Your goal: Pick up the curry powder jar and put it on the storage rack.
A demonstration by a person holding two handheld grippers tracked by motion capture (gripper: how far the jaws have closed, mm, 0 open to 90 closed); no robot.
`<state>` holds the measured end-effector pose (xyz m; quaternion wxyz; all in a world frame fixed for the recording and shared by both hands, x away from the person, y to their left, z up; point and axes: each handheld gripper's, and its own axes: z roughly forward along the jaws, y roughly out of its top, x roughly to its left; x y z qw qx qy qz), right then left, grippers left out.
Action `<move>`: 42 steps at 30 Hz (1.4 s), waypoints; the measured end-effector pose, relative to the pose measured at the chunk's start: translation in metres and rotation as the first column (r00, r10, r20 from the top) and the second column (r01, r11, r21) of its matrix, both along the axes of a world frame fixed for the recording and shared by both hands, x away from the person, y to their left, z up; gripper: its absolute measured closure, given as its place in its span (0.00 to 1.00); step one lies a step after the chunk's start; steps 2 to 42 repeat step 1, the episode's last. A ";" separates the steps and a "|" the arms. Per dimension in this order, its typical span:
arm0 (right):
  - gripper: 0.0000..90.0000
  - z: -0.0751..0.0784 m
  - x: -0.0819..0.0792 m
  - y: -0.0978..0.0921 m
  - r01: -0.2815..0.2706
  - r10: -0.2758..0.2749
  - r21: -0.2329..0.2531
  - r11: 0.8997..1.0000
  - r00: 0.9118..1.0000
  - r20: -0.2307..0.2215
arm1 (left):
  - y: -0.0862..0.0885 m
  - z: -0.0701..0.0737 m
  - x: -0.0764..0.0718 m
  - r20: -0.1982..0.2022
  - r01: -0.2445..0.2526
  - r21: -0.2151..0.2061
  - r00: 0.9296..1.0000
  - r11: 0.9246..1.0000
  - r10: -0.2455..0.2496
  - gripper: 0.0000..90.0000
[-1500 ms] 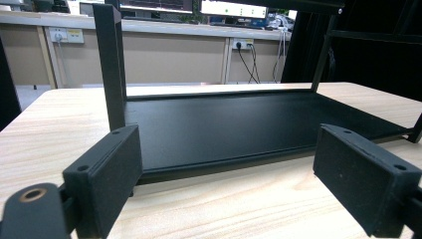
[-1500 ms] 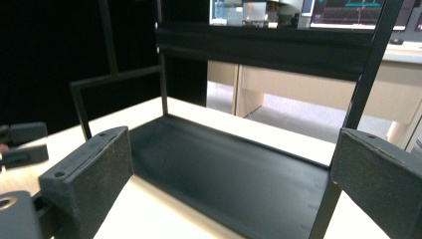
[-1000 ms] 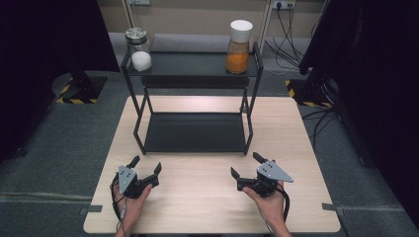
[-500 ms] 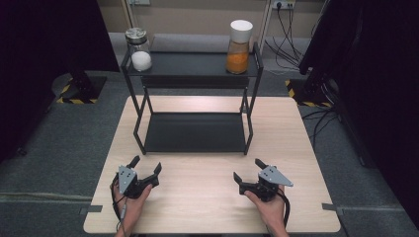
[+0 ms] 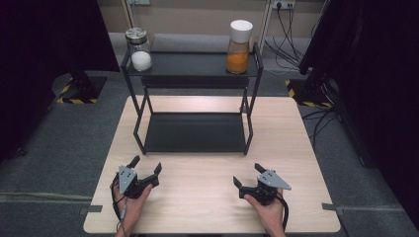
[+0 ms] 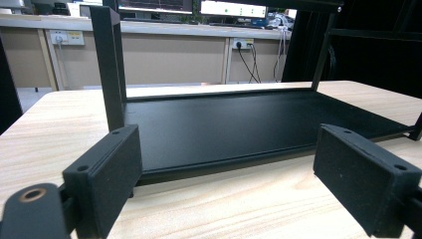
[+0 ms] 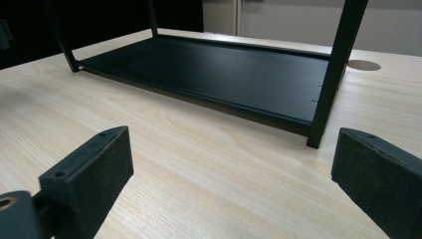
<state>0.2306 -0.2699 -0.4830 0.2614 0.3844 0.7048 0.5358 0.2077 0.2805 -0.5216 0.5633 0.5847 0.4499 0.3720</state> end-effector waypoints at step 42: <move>0.03 0.000 0.000 -0.001 -0.002 0.002 0.005 1.000 1.000 0.001 | 0.000 0.000 0.000 0.002 0.001 0.001 1.000 1.000 -0.001 0.13</move>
